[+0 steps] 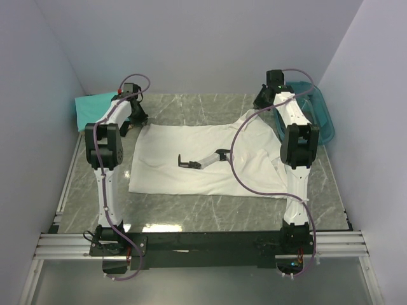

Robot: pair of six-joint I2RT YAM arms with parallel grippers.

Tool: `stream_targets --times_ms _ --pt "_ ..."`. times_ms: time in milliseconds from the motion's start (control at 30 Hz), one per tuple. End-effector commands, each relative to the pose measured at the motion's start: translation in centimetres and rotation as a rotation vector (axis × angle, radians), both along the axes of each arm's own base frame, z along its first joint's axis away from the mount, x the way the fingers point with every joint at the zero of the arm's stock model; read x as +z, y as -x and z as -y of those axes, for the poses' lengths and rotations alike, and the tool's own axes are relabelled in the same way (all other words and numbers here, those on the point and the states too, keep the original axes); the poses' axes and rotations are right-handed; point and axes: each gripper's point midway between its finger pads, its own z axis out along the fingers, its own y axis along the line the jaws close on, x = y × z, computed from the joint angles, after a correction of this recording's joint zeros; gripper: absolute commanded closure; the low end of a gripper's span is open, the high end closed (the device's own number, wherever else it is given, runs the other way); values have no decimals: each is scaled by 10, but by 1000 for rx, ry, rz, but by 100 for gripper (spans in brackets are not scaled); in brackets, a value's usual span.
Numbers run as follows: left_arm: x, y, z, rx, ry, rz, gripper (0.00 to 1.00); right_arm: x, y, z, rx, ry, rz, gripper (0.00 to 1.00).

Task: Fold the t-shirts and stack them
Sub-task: Fold the tshirt

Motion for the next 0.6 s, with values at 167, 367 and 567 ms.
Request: stream_targets --times_ms 167,367,567 --pt "-16 21 -6 -7 -47 -87 100 54 -5 -8 16 -10 115 100" --pt "0 7 -3 -27 -38 -30 100 64 -5 -7 18 -7 131 100" --pt "41 -12 9 -45 24 122 100 91 -10 -8 9 -15 187 100"
